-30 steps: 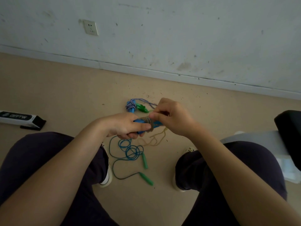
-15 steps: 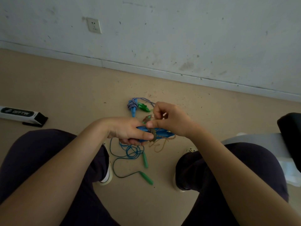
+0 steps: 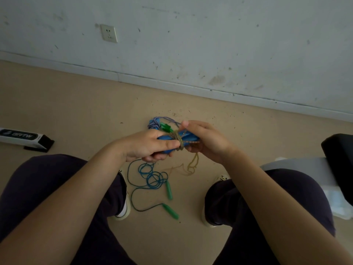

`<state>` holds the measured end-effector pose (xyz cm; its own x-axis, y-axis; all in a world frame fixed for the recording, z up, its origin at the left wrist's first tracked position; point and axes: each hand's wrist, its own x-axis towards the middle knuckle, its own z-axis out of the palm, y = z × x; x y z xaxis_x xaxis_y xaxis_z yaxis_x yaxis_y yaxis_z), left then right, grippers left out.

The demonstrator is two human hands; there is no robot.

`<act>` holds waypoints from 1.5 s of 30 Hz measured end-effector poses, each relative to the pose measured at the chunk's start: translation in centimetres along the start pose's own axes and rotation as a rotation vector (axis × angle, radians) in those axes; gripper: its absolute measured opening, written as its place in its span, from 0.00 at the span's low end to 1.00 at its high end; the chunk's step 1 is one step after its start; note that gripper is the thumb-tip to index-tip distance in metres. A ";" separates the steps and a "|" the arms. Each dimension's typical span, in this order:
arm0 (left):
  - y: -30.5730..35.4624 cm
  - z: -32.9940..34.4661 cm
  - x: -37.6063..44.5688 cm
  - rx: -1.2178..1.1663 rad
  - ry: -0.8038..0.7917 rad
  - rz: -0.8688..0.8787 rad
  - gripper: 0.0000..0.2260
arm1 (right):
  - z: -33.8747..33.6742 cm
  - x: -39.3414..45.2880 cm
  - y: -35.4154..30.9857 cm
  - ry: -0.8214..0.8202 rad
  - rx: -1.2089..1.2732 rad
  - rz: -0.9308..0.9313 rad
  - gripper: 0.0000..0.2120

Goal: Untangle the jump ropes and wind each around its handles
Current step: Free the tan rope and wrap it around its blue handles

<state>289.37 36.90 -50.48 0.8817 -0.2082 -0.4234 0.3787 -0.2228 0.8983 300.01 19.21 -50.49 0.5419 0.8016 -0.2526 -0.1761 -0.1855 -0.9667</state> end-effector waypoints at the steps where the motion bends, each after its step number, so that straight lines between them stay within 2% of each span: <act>1: -0.1 0.0 0.1 -0.015 0.021 0.010 0.19 | 0.0 0.0 0.0 0.011 0.063 0.005 0.17; 4: -0.2 0.4 0.3 -0.083 0.103 0.045 0.21 | 0.2 0.0 0.3 -0.010 0.181 -0.010 0.18; 8: 0.2 0.3 0.6 -0.203 0.329 0.130 0.18 | 0.8 0.2 0.7 -0.004 0.108 -0.056 0.22; 9: 0.1 0.2 0.8 -0.219 0.392 0.143 0.17 | 1.0 0.3 0.8 0.014 0.080 -0.066 0.21; 11: -0.1 0.3 1.0 -0.216 0.468 0.149 0.17 | 1.1 0.5 0.9 0.053 0.005 -0.074 0.09; 12: -0.2 0.4 1.0 -0.207 0.482 0.146 0.17 | 1.1 0.6 0.9 0.071 -0.044 -0.070 0.05; 14: -0.2 0.5 1.0 -0.193 0.509 0.140 0.18 | 0.9 0.6 0.9 0.105 -0.150 -0.048 0.04; 18: 0.0 -0.3 0.7 -0.204 0.618 0.128 0.18 | 1.1 0.2 0.7 0.123 -0.375 -0.032 0.14; 22: -0.3 0.2 1.2 -0.191 0.682 0.059 0.18 | 1.6 0.0 0.2 0.133 -0.496 -0.110 0.15; 26: -0.5 0.5 1.7 -0.156 0.673 -0.003 0.18 | 1.2 -0.1 -0.3 0.127 -0.581 -0.202 0.13; 29: -1.0 0.7 2.1 0.025 0.715 -0.077 0.19 | 0.7 -0.5 -0.8 0.110 -0.674 -0.290 0.11; 31: -1.3 0.8 1.9 0.092 0.595 -0.140 0.19 | 0.0 -0.6 -1.1 0.126 -0.714 -0.367 0.10; 33: -1.1 1.0 1.5 0.085 0.354 -0.160 0.18 | -0.7 -0.5 -1.2 0.176 -0.726 -0.408 0.08; 35: -0.4 1.4 1.0 0.079 0.137 -0.138 0.18 | -1.2 -0.4 -1.1 0.205 -0.707 -0.434 0.07; 37: 0.1 1.8 0.6 0.074 -0.002 -0.102 0.18 | -1.1 -0.2 -0.8 0.216 -0.700 -0.465 0.07; 41: 0.6 1.6 0.2 0.131 -0.043 -0.065 0.16 | -0.7 0.3 0.0 0.233 -0.684 -0.409 0.10; 45: 0.3 1.3 0.4 0.253 0.080 -0.022 0.13 | -0.4 0.3 0.3 0.219 -0.582 -0.248 0.08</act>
<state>289.48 35.47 -50.50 0.8975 -0.1266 -0.4226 0.3244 -0.4598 0.8267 300.44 19.22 -50.93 0.6744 0.7374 0.0372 0.4140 -0.3360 -0.8460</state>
